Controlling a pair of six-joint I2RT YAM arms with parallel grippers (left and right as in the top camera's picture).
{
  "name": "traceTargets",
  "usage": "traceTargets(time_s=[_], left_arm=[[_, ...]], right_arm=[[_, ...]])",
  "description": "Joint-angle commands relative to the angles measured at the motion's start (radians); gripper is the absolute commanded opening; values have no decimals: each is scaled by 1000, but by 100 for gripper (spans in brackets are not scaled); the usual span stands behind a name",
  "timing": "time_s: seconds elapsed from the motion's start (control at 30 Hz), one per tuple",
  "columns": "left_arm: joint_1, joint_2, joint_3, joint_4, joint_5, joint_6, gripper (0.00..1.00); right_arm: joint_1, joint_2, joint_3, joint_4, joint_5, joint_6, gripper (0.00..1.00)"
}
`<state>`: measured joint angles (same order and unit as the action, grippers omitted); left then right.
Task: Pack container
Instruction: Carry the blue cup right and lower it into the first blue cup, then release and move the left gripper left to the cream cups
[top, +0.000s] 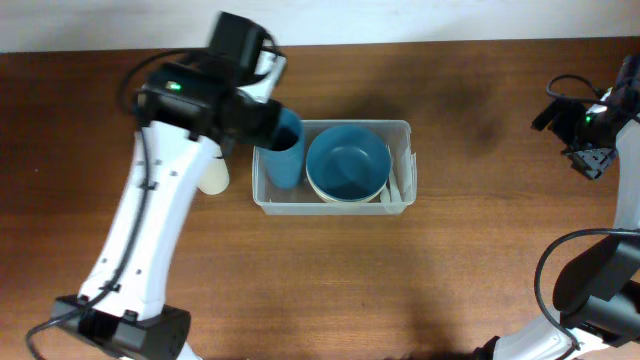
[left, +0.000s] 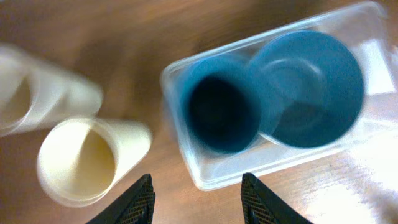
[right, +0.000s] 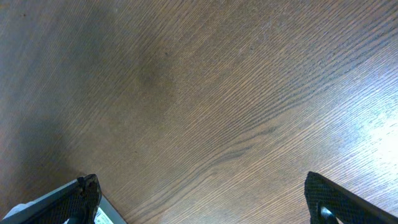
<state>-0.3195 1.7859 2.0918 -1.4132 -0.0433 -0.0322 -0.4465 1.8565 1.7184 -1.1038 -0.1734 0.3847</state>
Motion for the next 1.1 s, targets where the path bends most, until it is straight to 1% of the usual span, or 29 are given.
traceTargets(time_s=[0.0, 0.1, 0.23, 0.37, 0.47, 0.63, 0.87, 1.07], left_arm=[[108, -12, 24, -48, 27, -126, 47], [206, -11, 17, -88, 91, -137, 47], [319, -11, 16, -103, 149, -140, 47], [381, -5, 16, -105, 159, -164, 47], [400, 18, 16, -121, 159, -166, 47], [401, 106, 16, -151, 159, -177, 47], [404, 241, 16, -120, 159, -201, 46], [432, 299, 16, -109, 159, -203, 46]], right_arm=[[-5, 2, 3, 0, 9, -2, 99], [-5, 2, 3, 0, 9, -2, 99], [-5, 2, 3, 0, 10, -2, 99], [-5, 2, 3, 0, 9, -2, 99], [-5, 2, 3, 0, 9, -2, 99], [-5, 2, 3, 0, 10, -2, 99], [-5, 2, 3, 0, 10, -2, 99], [-5, 2, 3, 0, 10, -2, 99]])
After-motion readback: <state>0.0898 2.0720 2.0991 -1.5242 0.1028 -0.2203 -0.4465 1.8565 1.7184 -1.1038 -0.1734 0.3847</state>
